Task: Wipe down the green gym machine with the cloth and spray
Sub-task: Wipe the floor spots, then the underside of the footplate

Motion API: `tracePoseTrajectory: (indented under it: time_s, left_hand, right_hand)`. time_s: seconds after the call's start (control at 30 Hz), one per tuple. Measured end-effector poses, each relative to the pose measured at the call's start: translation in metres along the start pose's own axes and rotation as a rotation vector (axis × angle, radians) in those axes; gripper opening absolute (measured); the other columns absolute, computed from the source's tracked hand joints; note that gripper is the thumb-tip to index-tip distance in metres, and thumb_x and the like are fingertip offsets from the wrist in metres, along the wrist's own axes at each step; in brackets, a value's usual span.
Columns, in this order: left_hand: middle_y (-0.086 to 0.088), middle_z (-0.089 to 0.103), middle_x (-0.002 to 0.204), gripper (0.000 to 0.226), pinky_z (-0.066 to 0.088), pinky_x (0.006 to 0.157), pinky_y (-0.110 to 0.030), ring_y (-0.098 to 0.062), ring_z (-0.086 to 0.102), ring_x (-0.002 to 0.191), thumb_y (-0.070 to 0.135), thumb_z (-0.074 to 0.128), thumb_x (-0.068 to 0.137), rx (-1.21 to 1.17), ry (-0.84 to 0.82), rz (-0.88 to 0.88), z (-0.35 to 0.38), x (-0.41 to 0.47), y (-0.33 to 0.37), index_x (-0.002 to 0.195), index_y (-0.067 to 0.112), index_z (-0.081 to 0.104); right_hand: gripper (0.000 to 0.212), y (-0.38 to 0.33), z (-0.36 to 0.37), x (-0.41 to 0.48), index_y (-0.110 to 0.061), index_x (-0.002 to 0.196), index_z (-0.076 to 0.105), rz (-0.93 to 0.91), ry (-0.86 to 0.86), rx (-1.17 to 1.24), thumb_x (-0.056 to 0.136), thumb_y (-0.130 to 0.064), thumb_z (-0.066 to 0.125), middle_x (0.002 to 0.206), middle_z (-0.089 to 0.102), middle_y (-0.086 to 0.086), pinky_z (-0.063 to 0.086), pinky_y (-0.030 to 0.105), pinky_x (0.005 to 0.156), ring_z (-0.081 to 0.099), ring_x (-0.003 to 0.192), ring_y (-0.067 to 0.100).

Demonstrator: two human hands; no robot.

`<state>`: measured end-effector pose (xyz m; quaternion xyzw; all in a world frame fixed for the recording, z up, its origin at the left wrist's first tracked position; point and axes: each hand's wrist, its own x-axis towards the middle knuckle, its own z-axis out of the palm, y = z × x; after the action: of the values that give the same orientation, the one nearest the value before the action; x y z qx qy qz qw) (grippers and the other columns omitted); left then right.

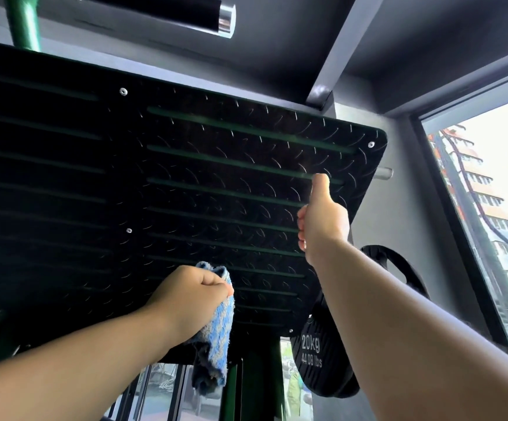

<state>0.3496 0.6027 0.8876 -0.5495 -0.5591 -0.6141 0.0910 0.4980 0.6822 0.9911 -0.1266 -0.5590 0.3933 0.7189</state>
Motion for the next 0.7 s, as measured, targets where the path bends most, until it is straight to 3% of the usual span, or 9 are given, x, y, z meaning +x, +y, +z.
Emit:
tracePoseTrajectory:
  time_s: [0.1,0.17,0.47,0.6,0.7]
  left_hand:
    - [-0.01,0.07,0.106,0.019,0.038,0.064,-0.017,-0.014,0.056,0.084,0.026,0.059,0.089,0.01,-0.002,0.029,0.006,0.006,0.011,0.079,0.025,0.075]
    - [-0.009,0.068,0.099,0.02,0.038,0.064,-0.019,-0.016,0.053,0.081,0.028,0.059,0.089,0.018,0.0,0.05,0.006,0.01,0.016,0.078,0.026,0.075]
    - [-0.004,0.06,0.088,0.019,0.039,0.064,-0.022,-0.018,0.051,0.079,0.03,0.061,0.088,0.003,0.023,0.042,-0.009,0.011,0.007,0.076,0.028,0.075]
    - [-0.006,0.056,0.084,0.02,0.038,0.063,-0.02,-0.018,0.047,0.077,0.026,0.058,0.087,0.054,0.011,0.052,-0.027,0.006,-0.006,0.082,0.017,0.075]
    - [-0.003,0.053,0.082,0.02,0.037,0.064,-0.022,-0.016,0.046,0.076,0.025,0.058,0.087,0.059,0.011,0.041,-0.047,0.005,-0.015,0.079,0.024,0.075]
  right_hand:
    - [0.05,-0.007,0.002,0.013,-0.016,0.061,0.044,-0.028,0.009,0.018,0.064,-0.066,0.041,0.059,0.044,-0.002,0.036,0.034,0.058,0.035,0.051,0.017]
    - [0.046,-0.008,0.003,0.019,-0.016,0.062,0.042,-0.001,-0.014,0.033,0.07,-0.061,0.042,0.058,0.042,-0.001,0.034,0.031,0.054,0.032,0.048,0.016]
    - [0.047,-0.003,0.032,0.009,-0.016,0.06,0.036,0.025,-0.239,-0.059,0.084,-0.057,0.041,0.051,0.036,-0.003,0.029,0.024,0.048,0.028,0.043,0.015]
    - [0.058,-0.006,0.059,-0.002,-0.016,0.054,0.043,0.023,-0.372,-0.104,0.082,-0.066,0.042,0.049,0.042,-0.001,0.036,0.027,0.051,0.034,0.042,0.015]
    - [0.051,-0.007,0.081,-0.011,-0.016,0.054,0.041,-0.01,-0.401,-0.126,0.082,-0.059,0.041,0.049,0.041,-0.001,0.034,0.027,0.051,0.033,0.04,0.015]
